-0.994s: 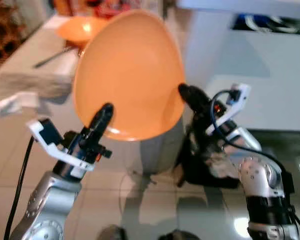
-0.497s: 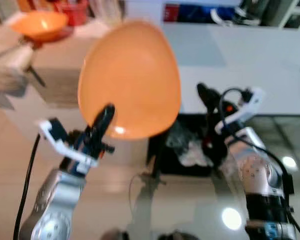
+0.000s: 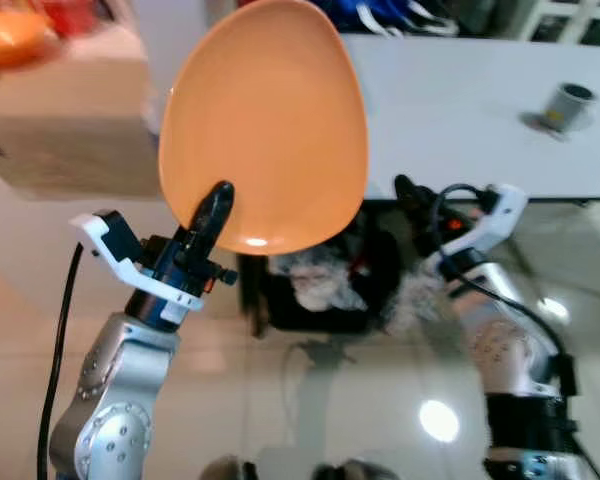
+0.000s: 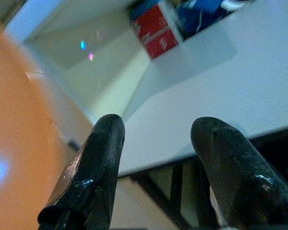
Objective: Setting the table
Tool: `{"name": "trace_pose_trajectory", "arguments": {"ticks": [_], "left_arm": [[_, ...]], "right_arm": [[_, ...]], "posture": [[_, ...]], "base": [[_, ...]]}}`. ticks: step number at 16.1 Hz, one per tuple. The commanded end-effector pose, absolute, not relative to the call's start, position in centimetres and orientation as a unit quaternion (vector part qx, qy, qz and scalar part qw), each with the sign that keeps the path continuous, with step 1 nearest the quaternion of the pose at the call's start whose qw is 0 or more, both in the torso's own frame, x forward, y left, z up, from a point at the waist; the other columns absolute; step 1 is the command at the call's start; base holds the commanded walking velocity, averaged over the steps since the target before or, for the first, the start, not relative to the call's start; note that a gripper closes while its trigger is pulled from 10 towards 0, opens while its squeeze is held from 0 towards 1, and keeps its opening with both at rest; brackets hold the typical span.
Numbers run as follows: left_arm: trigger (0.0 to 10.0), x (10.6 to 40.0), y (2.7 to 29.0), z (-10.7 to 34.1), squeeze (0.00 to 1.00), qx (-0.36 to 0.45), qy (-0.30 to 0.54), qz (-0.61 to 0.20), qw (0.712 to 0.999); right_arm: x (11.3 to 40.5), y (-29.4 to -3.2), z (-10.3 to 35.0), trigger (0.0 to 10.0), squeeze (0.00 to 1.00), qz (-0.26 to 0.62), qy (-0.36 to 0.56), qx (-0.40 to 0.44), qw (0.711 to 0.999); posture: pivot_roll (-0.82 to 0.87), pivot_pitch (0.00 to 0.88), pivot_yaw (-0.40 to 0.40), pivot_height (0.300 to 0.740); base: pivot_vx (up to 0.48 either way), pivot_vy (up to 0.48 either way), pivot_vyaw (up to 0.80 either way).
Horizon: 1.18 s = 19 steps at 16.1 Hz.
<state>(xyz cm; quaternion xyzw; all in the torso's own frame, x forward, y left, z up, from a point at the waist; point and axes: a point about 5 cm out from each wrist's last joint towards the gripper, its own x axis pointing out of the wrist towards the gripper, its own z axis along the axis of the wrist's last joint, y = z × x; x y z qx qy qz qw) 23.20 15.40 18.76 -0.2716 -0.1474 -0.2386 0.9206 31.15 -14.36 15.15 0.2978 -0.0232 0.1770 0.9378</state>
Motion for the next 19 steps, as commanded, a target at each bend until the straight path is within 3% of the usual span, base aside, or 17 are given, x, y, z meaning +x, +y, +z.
{"name": "trace_pose_trajectory", "arguments": {"ticks": [1, 8, 12, 17, 19], "left_arm": [[10.0, 23.2, 15.2, 19.1, 0.0, -0.264, -0.159, -0.239, 0.921], [10.0, 24.2, 14.8, 18.4, 0.0, -0.241, -0.135, -0.2, 0.94], [10.0, 24.8, 15.4, 18.1, 0.0, -0.226, -0.129, -0.153, 0.953], [10.0, 24.7, 15.0, 18.3, 0.0, -0.208, -0.124, -0.163, 0.957], [10.0, 24.7, 14.8, 18.5, 0.0, -0.206, -0.128, -0.166, 0.956]], "right_arm": [[31.3, -14.3, 15.6, 10.0, 0.0, 0.178, -0.028, 0.281, 0.943], [31.5, -13.6, 14.8, 10.0, 0.0, 0.157, -0.01, 0.25, 0.955], [31.8, -13.6, 14.4, 10.0, 0.0, 0.135, 0.006, 0.215, 0.967], [32.0, -13.1, 14.2, 10.0, 0.0, 0.145, 0.015, 0.203, 0.968], [32.0, -13.0, 14.1, 10.0, 0.0, 0.139, 0.019, 0.181, 0.974]], "posture": [[-0.09, 0.112, -0.02, 0.74], [-0.09, 0.109, -0.024, 0.74], [-0.09, 0.112, -0.023, 0.74], [-0.09, 0.115, -0.025, 0.74], [-0.09, 0.117, -0.023, 0.74]], "base": [[0.0, -0.454, 0.0], [0.0, -0.451, 0.0], [0.0, 0.0, 0.0], [0.48, 0.0, -0.64], [0.48, 0.0, 0.0]]}}
